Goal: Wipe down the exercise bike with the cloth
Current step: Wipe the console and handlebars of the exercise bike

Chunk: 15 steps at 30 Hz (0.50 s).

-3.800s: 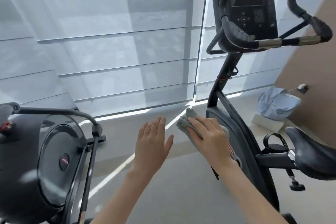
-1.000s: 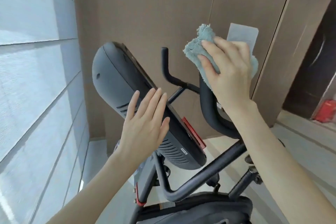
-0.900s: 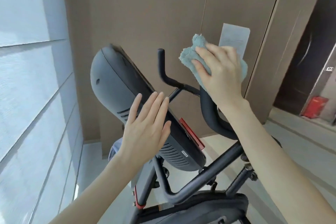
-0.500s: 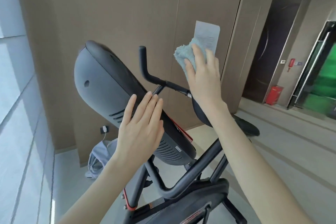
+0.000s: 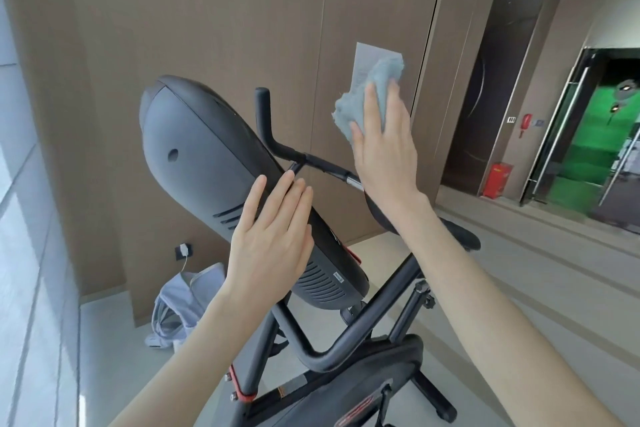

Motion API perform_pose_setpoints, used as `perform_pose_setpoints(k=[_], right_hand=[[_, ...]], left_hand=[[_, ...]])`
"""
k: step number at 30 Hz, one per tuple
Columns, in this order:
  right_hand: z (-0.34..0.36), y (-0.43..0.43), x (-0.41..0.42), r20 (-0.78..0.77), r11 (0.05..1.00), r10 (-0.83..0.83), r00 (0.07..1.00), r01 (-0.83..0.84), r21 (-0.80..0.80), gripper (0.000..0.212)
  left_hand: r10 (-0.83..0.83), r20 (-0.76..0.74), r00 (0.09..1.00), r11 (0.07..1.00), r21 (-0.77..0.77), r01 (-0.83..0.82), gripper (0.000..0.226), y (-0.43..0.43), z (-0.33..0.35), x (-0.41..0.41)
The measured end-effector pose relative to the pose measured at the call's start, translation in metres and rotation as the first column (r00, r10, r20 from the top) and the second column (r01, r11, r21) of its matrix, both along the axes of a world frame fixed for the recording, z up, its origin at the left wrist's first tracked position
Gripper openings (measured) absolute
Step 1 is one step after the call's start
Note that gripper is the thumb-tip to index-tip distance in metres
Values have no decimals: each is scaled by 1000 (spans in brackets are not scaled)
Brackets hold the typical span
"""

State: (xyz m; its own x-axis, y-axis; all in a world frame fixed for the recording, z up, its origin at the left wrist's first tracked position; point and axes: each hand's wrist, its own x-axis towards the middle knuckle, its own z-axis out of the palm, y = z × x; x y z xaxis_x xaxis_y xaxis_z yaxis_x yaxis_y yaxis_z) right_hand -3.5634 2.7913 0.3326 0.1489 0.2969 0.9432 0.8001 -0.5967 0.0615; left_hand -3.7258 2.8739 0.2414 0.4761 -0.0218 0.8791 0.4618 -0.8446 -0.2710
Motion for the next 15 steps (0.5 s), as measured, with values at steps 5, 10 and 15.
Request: perform_pose_setpoints(k=[5, 10, 15], right_hand=[[25, -2, 4, -8, 997, 79, 997, -80, -20, 25], [7, 3, 1, -76, 979, 168, 983, -157, 131, 33], [-45, -6, -4, -181, 955, 232, 956, -189, 228, 56]], left_hand=[[2, -11, 1000, 1000, -9, -2, 43, 0, -1, 0], [4, -19, 1000, 1000, -22, -4, 41, -2, -1, -1], [-1, -11, 1000, 1000, -26, 0, 39, -3, 0, -1]])
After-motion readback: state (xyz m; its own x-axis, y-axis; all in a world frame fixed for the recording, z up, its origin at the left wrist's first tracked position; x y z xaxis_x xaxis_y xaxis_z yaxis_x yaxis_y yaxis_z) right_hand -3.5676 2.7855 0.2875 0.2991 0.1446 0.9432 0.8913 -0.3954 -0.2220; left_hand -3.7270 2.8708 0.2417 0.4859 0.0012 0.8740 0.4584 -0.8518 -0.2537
